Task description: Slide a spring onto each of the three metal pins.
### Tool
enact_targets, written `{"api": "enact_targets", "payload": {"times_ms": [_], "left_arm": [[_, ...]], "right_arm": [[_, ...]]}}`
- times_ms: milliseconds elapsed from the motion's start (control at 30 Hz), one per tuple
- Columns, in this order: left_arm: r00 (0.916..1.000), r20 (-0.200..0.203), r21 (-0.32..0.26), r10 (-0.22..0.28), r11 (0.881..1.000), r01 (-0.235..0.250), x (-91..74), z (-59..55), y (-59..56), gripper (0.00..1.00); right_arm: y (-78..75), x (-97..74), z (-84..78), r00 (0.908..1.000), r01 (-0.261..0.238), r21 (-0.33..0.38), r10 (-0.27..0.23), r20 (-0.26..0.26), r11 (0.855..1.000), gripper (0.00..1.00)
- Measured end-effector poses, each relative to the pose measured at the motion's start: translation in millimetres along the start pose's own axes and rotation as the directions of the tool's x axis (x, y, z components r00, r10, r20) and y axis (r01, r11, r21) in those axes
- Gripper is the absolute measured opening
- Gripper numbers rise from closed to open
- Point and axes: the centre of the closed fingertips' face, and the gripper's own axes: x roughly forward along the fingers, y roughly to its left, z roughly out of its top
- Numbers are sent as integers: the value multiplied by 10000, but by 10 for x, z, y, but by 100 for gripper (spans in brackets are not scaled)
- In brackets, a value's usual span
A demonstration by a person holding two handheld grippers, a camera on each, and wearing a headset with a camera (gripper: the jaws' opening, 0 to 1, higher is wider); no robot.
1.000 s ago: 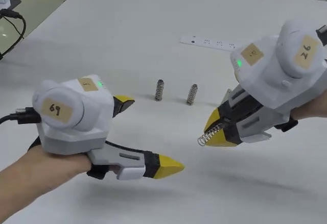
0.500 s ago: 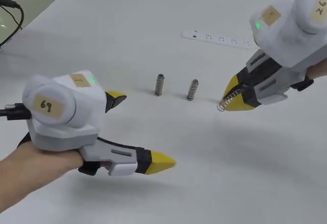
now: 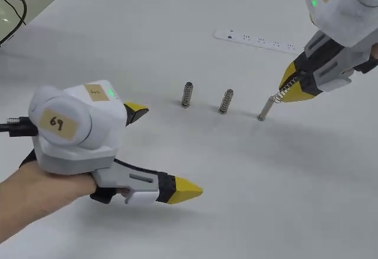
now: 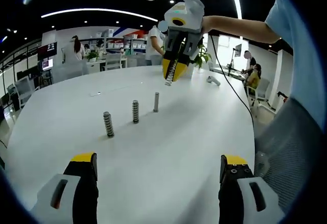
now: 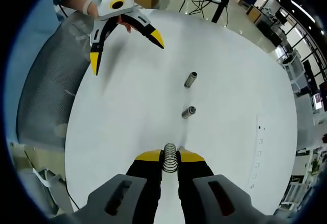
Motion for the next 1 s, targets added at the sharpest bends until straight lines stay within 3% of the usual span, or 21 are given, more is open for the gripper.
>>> {"api": "enact_targets", "payload": {"times_ms": [333,700,1000], "left_arm": [[9999,-88,-122,58,9999,-59,2,-57,30,96],[9998,-193,-235,5,9997,-9,23,-120,12,96],[9997,-254,-313,-2,9995,-6,22,-156,14,95]], "right_arm": [[-196,71,-138,9984,-163,-88,158,-538,9998,8],[-255,203,-225,9951,-442,-274,415,-900,9986,8],[-273,243,-221,9948,-553,-198,534,-862,9983,8]]}}
